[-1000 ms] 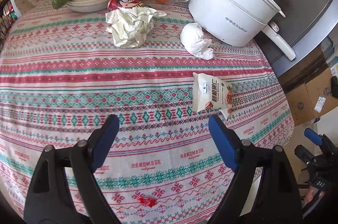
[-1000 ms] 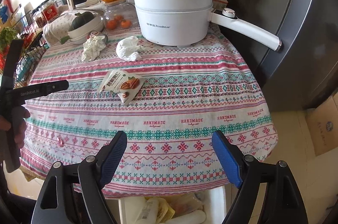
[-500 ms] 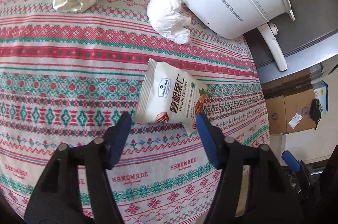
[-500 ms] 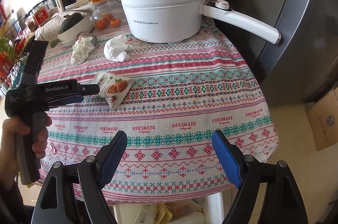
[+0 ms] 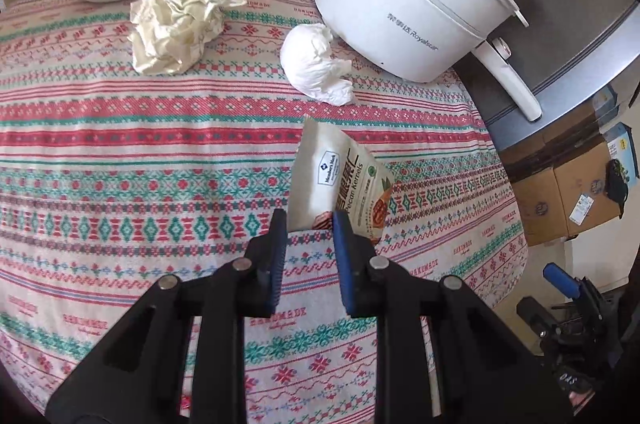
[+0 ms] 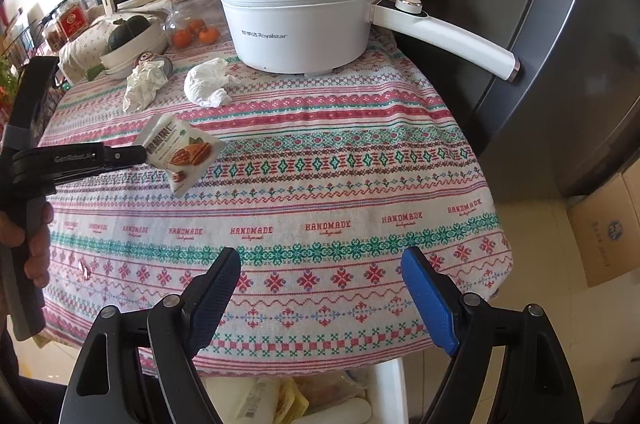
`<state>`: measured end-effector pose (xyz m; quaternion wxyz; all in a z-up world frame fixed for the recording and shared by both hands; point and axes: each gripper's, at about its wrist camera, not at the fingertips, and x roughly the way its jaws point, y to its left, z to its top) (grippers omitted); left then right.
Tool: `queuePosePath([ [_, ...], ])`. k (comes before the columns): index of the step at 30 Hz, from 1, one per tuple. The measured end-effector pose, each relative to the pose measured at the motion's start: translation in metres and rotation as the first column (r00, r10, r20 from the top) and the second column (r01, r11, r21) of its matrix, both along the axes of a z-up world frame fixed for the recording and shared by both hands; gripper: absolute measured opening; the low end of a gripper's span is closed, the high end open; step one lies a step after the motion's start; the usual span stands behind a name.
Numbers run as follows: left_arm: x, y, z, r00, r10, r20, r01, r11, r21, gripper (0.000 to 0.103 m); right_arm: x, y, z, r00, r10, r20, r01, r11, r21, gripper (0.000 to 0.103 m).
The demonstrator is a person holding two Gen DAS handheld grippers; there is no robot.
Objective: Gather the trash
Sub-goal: 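Grasp the crumpled white tissue with the right gripper while the left holds the packet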
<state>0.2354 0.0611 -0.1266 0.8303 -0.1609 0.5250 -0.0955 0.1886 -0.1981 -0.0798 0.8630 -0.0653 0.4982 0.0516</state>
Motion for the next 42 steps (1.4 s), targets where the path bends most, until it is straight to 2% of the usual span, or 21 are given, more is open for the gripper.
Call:
queuePosePath([
  [5, -0.026, 0.028, 0.03, 0.997, 0.011, 0.071, -0.02, 0.993, 0.117, 0.024, 0.01, 0.011, -0.008, 1.0, -0.019, -0.021, 0.021, 0.996, 0.088, 0.084],
  [7, -0.038, 0.042, 0.04, 0.994, 0.015, 0.107, -0.032, 0.986, 0.162, 0.024, 0.023, 0.021, -0.015, 0.998, -0.036, -0.051, 0.043, 0.99, 0.135, 0.084],
  [9, -0.044, 0.053, 0.046, 0.991, 0.027, 0.131, -0.051, 0.981, 0.19, 0.024, 0.038, 0.035, -0.019, 0.999, -0.038, -0.038, 0.043, 0.987, 0.152, 0.084],
  [12, -0.053, 0.08, 0.049, 0.988, 0.066, 0.14, -0.092, 0.977, 0.19, 0.024, 0.062, 0.062, -0.022, 0.999, -0.027, 0.029, 0.023, 0.99, 0.141, 0.084],
  [16, -0.06, 0.108, 0.05, 0.983, 0.106, 0.148, -0.135, 0.971, 0.199, 0.024, 0.101, 0.105, -0.031, 0.998, 0.002, 0.068, -0.013, 0.988, 0.157, 0.084],
  [23, -0.067, 0.142, 0.051, 0.975, 0.147, 0.167, -0.181, 0.961, 0.211, 0.024, 0.155, 0.164, -0.05, 0.99, 0.071, 0.125, -0.084, 0.991, 0.101, 0.083],
  [26, -0.067, 0.152, 0.049, 0.973, 0.159, 0.168, -0.194, 0.956, 0.22, 0.024, 0.173, 0.179, -0.06, 0.988, 0.085, 0.131, -0.095, 0.993, 0.069, 0.077],
  [29, -0.067, 0.16, 0.046, 0.971, 0.18, 0.156, -0.21, 0.956, 0.206, 0.024, 0.188, 0.186, -0.071, 0.989, 0.091, 0.117, -0.096, 0.995, 0.036, 0.062],
  [30, -0.066, 0.161, 0.046, 0.971, 0.183, 0.154, -0.213, 0.956, 0.202, 0.024, 0.192, 0.188, -0.075, 0.99, 0.091, 0.107, -0.095, 0.995, 0.024, 0.053],
  [31, -0.066, 0.161, 0.046, 0.971, 0.183, 0.154, -0.212, 0.957, 0.199, 0.024, 0.195, 0.19, -0.079, 0.991, 0.094, 0.092, -0.096, 0.995, 0.014, 0.039],
  [32, -0.066, 0.16, 0.046, 0.971, 0.181, 0.155, -0.21, 0.957, 0.199, 0.024, 0.197, 0.19, -0.082, 0.992, 0.1, 0.081, -0.101, 0.995, 0.013, 0.033],
  [34, -0.067, 0.157, 0.047, 0.972, 0.177, 0.155, -0.206, 0.958, 0.199, 0.024, 0.195, 0.191, -0.081, 0.991, 0.108, 0.085, -0.109, 0.994, 0.016, 0.028],
  [42, -0.076, 0.144, 0.058, 0.972, 0.157, 0.177, -0.192, 0.96, 0.203, 0.025, 0.157, 0.179, -0.049, 0.982, 0.166, 0.094, -0.166, 0.986, -0.01, 0.027],
])
